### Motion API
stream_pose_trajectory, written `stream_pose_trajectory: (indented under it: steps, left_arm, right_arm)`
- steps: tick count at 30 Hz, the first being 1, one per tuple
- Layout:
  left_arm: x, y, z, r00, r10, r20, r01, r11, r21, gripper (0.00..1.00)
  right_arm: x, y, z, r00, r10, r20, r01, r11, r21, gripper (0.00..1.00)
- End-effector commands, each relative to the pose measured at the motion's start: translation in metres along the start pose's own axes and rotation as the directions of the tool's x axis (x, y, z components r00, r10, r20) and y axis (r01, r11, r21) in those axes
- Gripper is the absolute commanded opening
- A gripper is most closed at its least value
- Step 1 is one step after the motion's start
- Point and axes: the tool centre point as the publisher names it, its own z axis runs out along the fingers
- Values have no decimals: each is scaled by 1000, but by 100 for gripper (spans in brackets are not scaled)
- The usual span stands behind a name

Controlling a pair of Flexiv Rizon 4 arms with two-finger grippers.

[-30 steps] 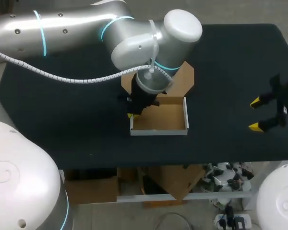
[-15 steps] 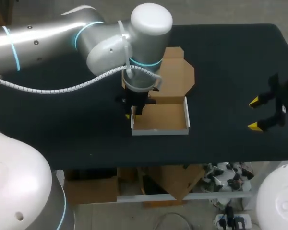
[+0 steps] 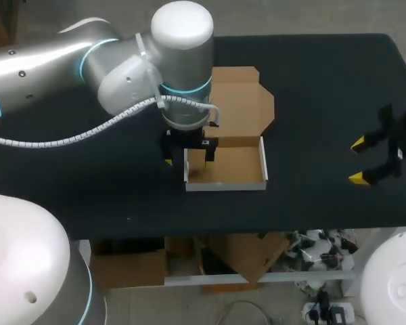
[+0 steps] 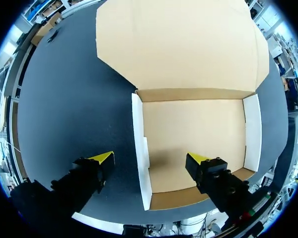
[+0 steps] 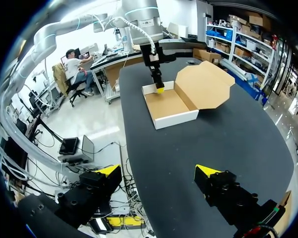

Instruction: Assemble the packaging by folding the flat box into shape, placing the metal phone stand inside, and closing the box properly

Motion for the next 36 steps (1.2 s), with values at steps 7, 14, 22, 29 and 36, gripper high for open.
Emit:
stream_pose_trajectory:
  steps: [7,14,22,29,36]
  left_arm:
    - [-20,17,-50,966,143,-215,-121,986,115,100]
    - [-33,25,-81,911,277,-305,-224,954,197,100]
    - [-48,41,-110,840,407,-359,-329,908,260,100]
    - [-65,60,-130,761,540,-361,-423,833,355,100]
    - [-82,78,-142,718,622,-312,-467,763,447,100]
  right_arm:
    - [-3,-1,-2,1000,18,2,-18,1000,-16,100]
    - [-6,0,-3,999,35,2,-35,999,-26,100]
    - [-9,0,-5,997,75,3,-75,996,-40,100]
    - [-8,0,-6,996,89,6,-88,995,-42,100]
    - [-8,-3,-8,994,109,7,-108,993,-51,100]
